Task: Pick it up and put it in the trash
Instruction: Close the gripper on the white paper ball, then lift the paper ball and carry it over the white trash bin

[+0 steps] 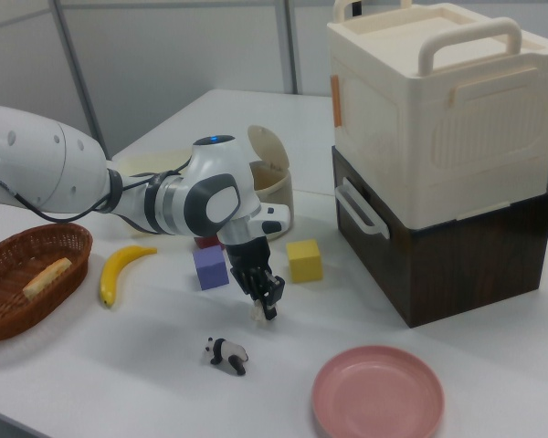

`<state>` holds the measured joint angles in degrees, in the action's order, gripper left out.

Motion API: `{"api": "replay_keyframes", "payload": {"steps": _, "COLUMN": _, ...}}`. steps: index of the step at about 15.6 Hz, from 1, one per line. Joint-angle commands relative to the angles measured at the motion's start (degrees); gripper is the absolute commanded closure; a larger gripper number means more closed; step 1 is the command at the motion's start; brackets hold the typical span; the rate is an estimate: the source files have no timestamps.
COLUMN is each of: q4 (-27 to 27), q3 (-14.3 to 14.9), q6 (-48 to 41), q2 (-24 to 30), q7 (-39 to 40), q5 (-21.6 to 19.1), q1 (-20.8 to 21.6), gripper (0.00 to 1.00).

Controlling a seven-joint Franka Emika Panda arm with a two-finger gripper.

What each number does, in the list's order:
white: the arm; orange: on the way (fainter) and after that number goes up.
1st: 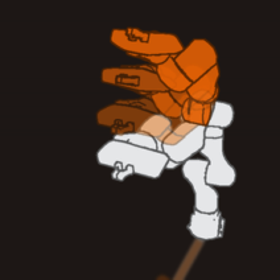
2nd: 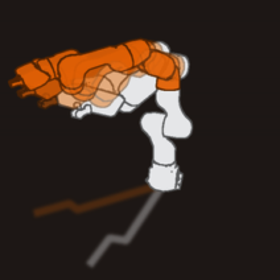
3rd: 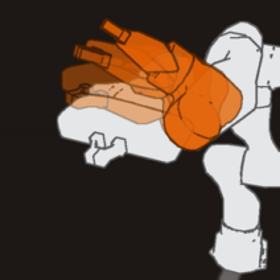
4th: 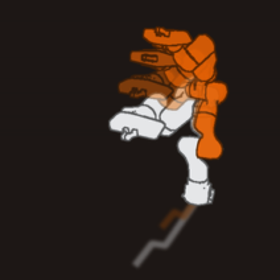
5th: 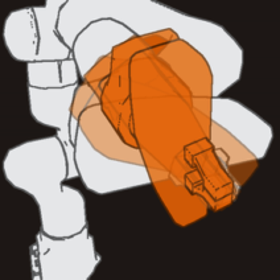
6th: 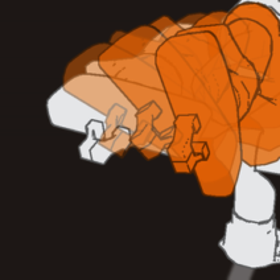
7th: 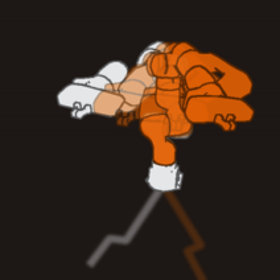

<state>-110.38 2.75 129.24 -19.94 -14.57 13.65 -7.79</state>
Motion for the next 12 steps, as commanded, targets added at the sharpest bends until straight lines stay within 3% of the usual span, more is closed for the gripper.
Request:
{"api": "replay_keyframes", "payload": {"steps": 1, "q4": 0.6, "q3": -0.1, "q6": 1.0, "q2": -0.1, "q7": -1.4, "q5": 1.1, "q1": 0.2, "gripper": 0.8}}
{"api": "replay_keyframes", "payload": {"steps": 9, "q4": 14.1, "q3": -0.6, "q6": -1.4, "q2": 1.1, "q7": -1.7, "q5": -0.1, "q1": 0.8, "gripper": 0.8}}
{"api": "replay_keyframes", "payload": {"steps": 12, "q4": 19.3, "q3": -0.6, "q6": -0.9, "q2": 1.0, "q7": -1.7, "q5": -1.4, "q1": 3.3, "gripper": 0.8}}
